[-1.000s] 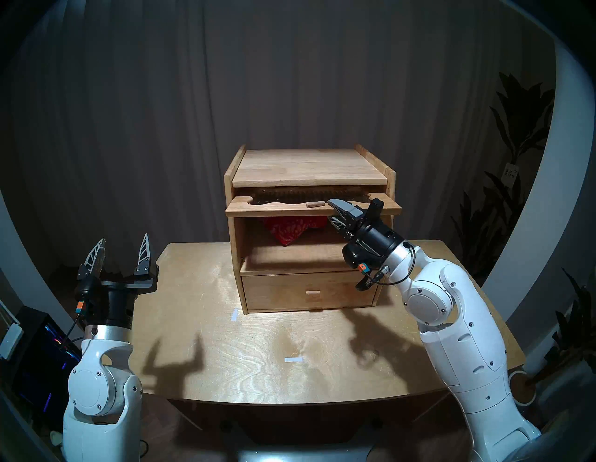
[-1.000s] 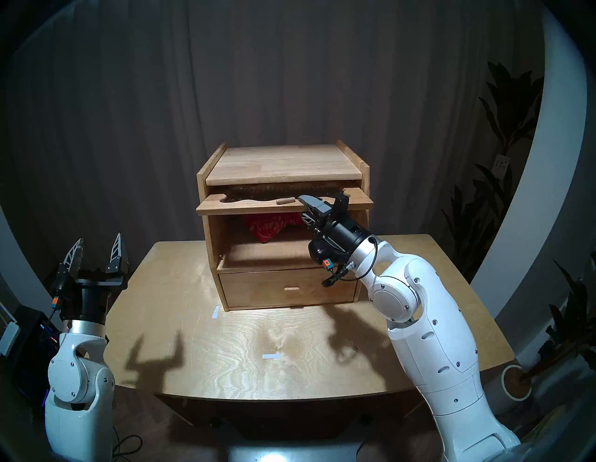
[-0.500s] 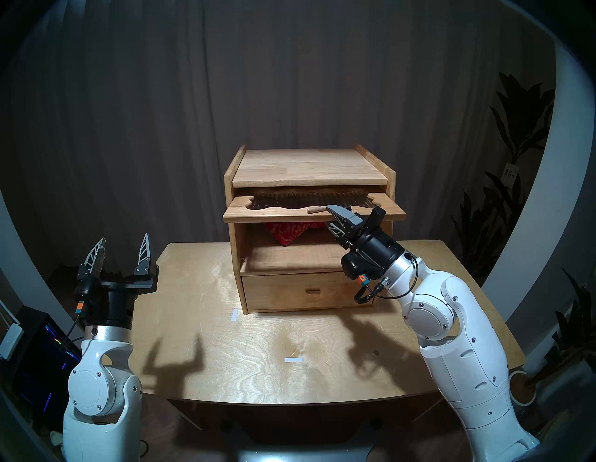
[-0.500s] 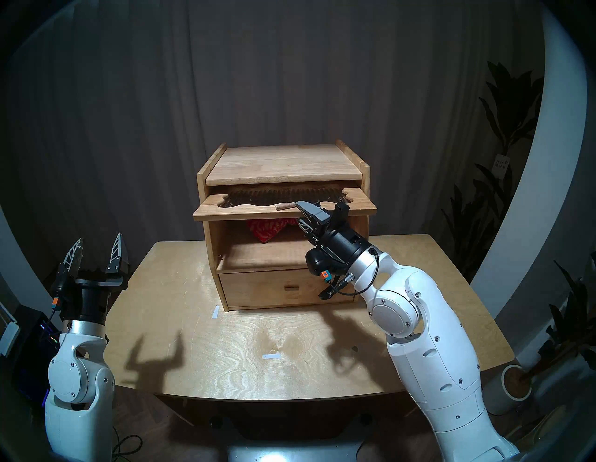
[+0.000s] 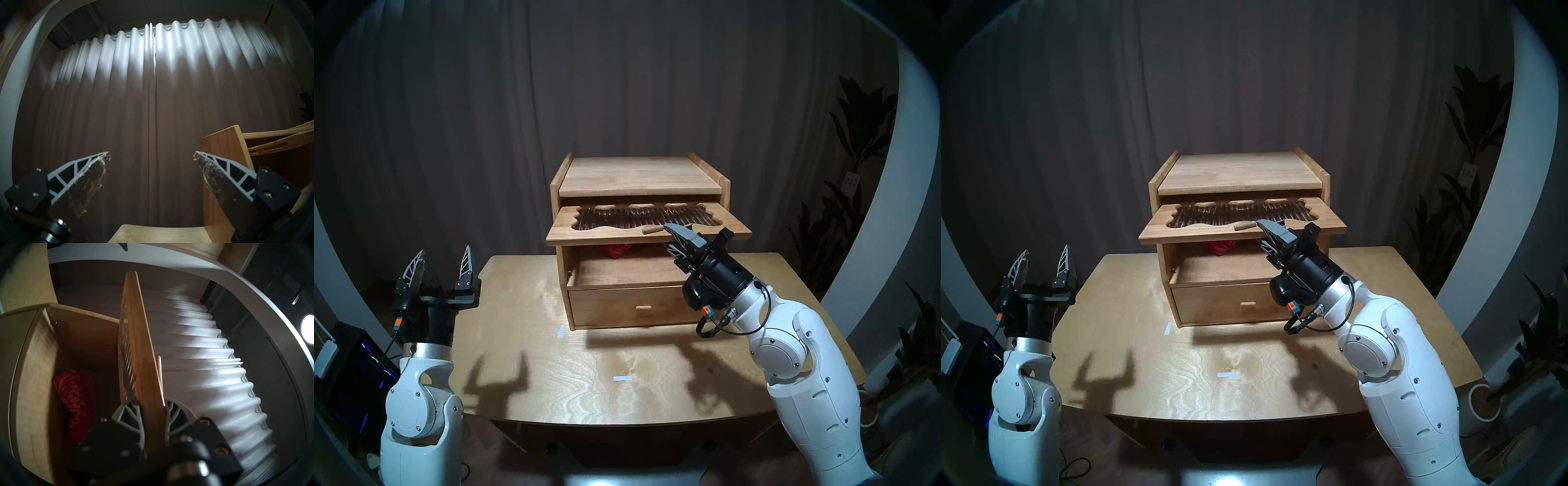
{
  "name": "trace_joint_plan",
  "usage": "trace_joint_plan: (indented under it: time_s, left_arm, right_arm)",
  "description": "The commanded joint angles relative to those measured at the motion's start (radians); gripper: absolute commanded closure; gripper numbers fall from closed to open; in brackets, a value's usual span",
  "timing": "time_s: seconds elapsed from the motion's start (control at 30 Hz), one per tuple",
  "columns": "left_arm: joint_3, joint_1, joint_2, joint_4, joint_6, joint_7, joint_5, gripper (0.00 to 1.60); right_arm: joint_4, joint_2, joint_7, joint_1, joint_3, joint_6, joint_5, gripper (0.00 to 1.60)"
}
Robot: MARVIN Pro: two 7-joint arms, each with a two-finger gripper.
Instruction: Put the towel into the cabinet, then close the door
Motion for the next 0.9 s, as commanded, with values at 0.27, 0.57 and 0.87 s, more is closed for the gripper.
trace_joint_plan:
  time_s: [0.27, 0.57, 0.87]
  left_arm:
    - [-0.001, -0.006, -0.004, -0.013, -0.017, -0.001, 0.001, 0.00]
    - [-0.002, -0.007, -0.006, -0.012, -0.020, -0.004, 0.001, 0.00]
    - [-0.003, -0.008, -0.008, -0.011, -0.022, -0.007, 0.001, 0.00]
  right_arm:
    - [-0.139, -0.013, -0.060, -0.117, 0.024, -0.016, 0.004, 1.60]
    - [-0.202, -0.010, -0.011, -0.235, 0.007, -0.016, 0.052, 0.00]
    - [-0.314, -0.020, 0.020, -0.357, -0.020, -0.007, 0.176, 0.00]
